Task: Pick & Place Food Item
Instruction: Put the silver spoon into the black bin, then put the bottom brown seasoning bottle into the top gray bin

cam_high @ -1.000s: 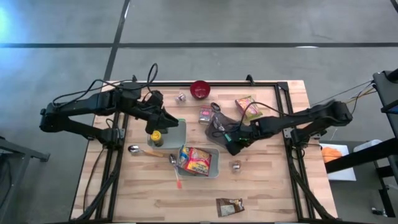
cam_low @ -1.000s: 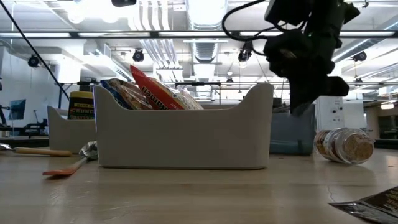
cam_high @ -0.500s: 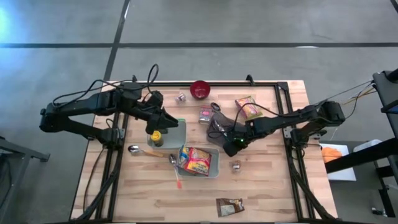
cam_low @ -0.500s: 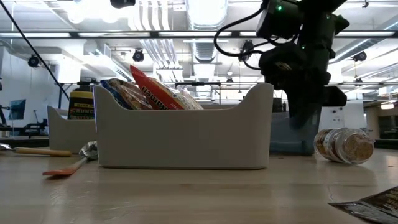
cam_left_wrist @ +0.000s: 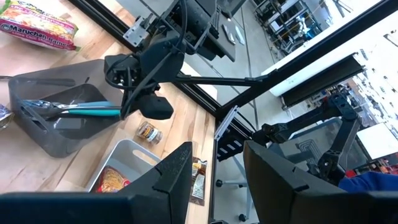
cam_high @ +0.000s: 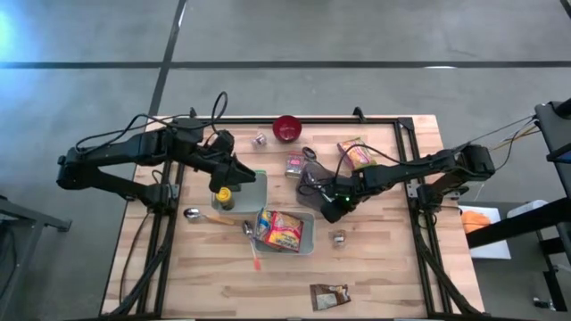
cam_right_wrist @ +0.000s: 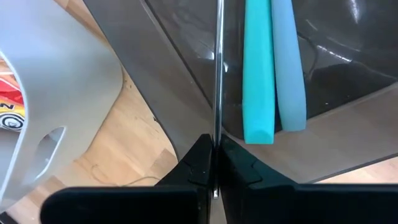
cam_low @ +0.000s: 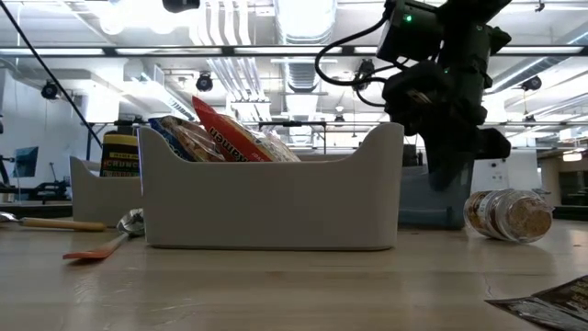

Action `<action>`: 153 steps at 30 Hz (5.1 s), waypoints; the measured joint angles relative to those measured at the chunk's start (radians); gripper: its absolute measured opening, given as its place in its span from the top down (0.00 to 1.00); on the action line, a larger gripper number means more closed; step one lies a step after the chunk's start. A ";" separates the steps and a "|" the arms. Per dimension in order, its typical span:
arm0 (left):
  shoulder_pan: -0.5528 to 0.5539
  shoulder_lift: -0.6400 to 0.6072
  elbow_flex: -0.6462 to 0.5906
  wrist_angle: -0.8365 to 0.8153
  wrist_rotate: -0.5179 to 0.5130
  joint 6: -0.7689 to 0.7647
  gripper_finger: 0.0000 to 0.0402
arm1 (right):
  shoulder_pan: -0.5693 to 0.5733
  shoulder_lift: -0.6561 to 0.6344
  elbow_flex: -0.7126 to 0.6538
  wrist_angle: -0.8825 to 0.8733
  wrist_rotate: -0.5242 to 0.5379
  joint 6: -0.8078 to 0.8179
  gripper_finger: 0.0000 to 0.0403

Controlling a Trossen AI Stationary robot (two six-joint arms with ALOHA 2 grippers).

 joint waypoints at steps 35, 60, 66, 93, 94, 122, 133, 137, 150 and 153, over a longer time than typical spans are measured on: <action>0.000 0.000 0.000 -0.010 0.000 0.023 0.64 | 0.044 -0.071 0.309 -0.407 0.124 0.014 0.50; 0.000 0.000 0.000 -0.091 0.000 0.083 0.64 | 0.429 -0.053 0.345 -0.459 0.218 0.623 0.50; 0.000 0.000 0.000 -0.098 0.000 0.097 0.64 | 0.442 0.006 0.341 -0.396 0.278 0.788 0.50; 0.000 0.000 0.000 -0.180 0.001 0.104 0.64 | 0.436 0.203 0.223 -0.239 0.280 0.904 0.50; 0.000 0.000 0.000 -0.180 0.001 0.104 0.64 | 0.436 0.202 0.210 -0.196 0.279 0.904 0.50; 0.000 0.000 0.000 -0.205 0.001 0.102 0.64 | 0.325 0.196 0.075 0.064 0.295 0.813 0.49; 0.000 0.000 0.000 -0.219 0.001 0.102 0.64 | 0.324 0.229 0.060 0.112 0.277 0.832 0.49; 0.000 0.000 0.000 -0.219 0.001 0.102 0.64 | 0.323 0.229 0.060 0.112 0.277 0.827 0.53; 0.000 0.000 0.000 -0.235 0.001 0.102 0.64 | 0.327 0.223 0.084 0.093 0.298 0.804 0.56; 0.000 0.000 0.000 -0.235 0.001 0.102 0.64 | 0.331 0.218 0.111 0.075 0.299 0.771 0.56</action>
